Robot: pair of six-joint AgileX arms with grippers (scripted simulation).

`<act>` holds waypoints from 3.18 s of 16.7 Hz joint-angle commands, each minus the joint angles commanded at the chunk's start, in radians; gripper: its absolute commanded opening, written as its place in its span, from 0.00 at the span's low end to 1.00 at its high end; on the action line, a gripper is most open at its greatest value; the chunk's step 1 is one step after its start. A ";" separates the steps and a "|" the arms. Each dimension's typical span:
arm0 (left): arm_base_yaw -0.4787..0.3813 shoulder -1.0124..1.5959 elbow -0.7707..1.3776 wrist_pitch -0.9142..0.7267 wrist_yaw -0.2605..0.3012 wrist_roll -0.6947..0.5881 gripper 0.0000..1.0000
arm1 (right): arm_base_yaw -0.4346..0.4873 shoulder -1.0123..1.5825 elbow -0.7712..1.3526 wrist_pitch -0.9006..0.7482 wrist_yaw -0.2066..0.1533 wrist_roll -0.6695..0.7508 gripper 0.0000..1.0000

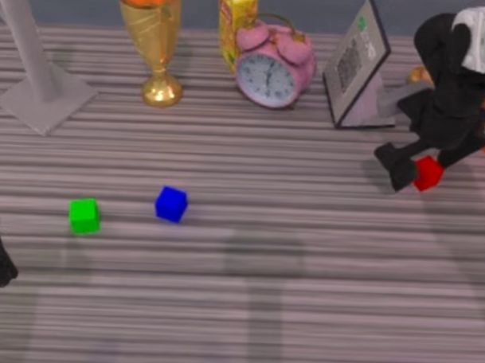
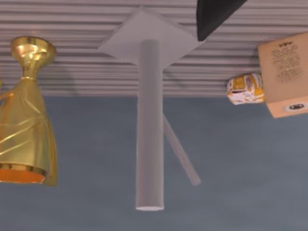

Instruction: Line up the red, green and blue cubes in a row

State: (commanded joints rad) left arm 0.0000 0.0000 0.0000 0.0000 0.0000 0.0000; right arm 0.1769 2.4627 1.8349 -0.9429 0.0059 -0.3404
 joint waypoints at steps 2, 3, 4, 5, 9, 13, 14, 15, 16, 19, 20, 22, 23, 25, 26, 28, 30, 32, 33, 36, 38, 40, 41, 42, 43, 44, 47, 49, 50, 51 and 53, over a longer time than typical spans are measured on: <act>0.000 0.000 0.000 0.000 0.000 0.000 1.00 | 0.000 0.000 0.000 0.000 0.000 0.000 0.32; 0.000 0.000 0.000 0.000 0.000 0.000 1.00 | 0.000 0.000 0.000 0.000 0.000 0.000 0.25; 0.000 0.000 0.000 0.000 0.000 0.000 1.00 | 0.000 0.000 0.000 0.000 0.000 0.000 0.17; 0.000 0.000 0.000 0.000 0.000 0.000 1.00 | 0.000 0.000 0.000 0.000 0.000 0.000 0.10; 0.000 0.000 0.000 0.000 0.000 0.000 1.00 | 0.000 0.000 0.000 0.000 0.000 0.000 0.00; 0.000 0.000 0.000 0.000 0.000 0.000 1.00 | 0.000 0.000 0.000 0.000 0.000 0.000 0.00; 0.000 0.000 0.000 0.000 0.000 0.000 1.00 | 0.000 0.000 0.000 0.000 0.000 0.000 0.00; 0.000 0.000 0.000 0.000 0.000 0.000 1.00 | -0.001 -0.042 0.008 -0.016 -0.012 0.009 0.00; 0.000 0.000 0.000 0.000 0.000 0.000 1.00 | 0.000 -0.043 0.011 -0.019 -0.012 0.008 0.00; 0.000 0.000 0.000 0.000 0.000 0.000 1.00 | 0.003 -0.063 0.064 -0.090 -0.014 0.007 0.00; 0.000 0.000 0.000 0.000 0.000 0.000 1.00 | 0.003 -0.073 0.088 -0.129 -0.015 0.008 0.00; 0.000 0.000 0.000 0.000 0.000 0.000 1.00 | 0.006 -0.094 0.135 -0.204 -0.014 0.008 0.00; 0.000 0.000 0.000 0.000 0.000 0.000 1.00 | 0.007 -0.104 0.152 -0.228 -0.013 0.008 0.00; 0.000 0.000 0.000 0.000 0.000 0.000 1.00 | 0.008 -0.113 0.165 -0.244 -0.013 0.008 0.00; 0.000 0.000 0.000 0.000 0.000 0.000 1.00 | 0.008 -0.113 0.165 -0.244 -0.013 0.008 0.00; 0.000 0.000 0.000 0.000 0.000 0.000 1.00 | 0.002 -0.110 0.164 -0.242 -0.013 0.009 0.00; 0.000 0.000 0.000 0.000 0.000 0.000 1.00 | 0.012 -0.107 0.169 -0.245 -0.013 0.021 0.00; 0.000 0.000 0.000 0.000 0.000 0.000 1.00 | 0.050 -0.095 0.191 -0.257 -0.012 0.073 0.00; 0.000 0.000 0.000 0.000 0.000 0.000 1.00 | 0.078 -0.087 0.207 -0.265 -0.010 0.115 0.00; 0.000 0.000 0.000 0.000 0.000 0.000 1.00 | 0.185 -0.058 0.262 -0.297 -0.005 0.295 0.00; 0.000 0.000 0.000 0.000 0.000 0.000 1.00 | 0.273 -0.036 0.303 -0.323 -0.001 0.456 0.00; 0.000 0.000 0.000 0.000 0.000 0.000 1.00 | 0.369 -0.016 0.342 -0.351 0.003 0.635 0.00; 0.000 0.000 0.000 0.000 0.000 0.000 1.00 | 0.417 -0.007 0.360 -0.364 0.005 0.727 0.00; 0.000 0.000 0.000 0.000 0.000 0.000 1.00 | 0.465 0.000 0.378 -0.376 0.007 0.817 0.00; 0.000 0.000 0.000 0.000 0.000 0.000 1.00 | 0.512 0.007 0.395 -0.388 0.009 0.903 0.00; 0.000 0.000 0.000 0.000 0.000 0.000 1.00 | 0.556 0.012 0.410 -0.398 0.011 0.981 0.00; 0.000 0.000 0.000 0.000 0.000 0.000 1.00 | 0.668 0.018 0.449 -0.420 0.018 1.165 0.00; 0.000 0.000 0.000 0.000 0.000 0.000 1.00 | 0.716 0.016 0.464 -0.426 0.023 1.234 0.00; 0.000 0.000 0.000 0.000 0.000 0.000 1.00 | 0.730 0.015 0.469 -0.427 0.024 1.254 0.00; 0.000 0.000 0.000 0.000 0.000 0.000 1.00 | 0.737 0.014 0.471 -0.428 0.025 1.263 0.00; 0.000 0.000 0.000 0.000 0.000 0.000 1.00 | 0.737 0.014 0.471 -0.428 0.025 1.263 0.00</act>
State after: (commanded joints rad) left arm 0.0000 0.0000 0.0000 0.0000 0.0000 0.0000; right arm 0.9136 2.4771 2.3056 -1.3708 0.0307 0.9221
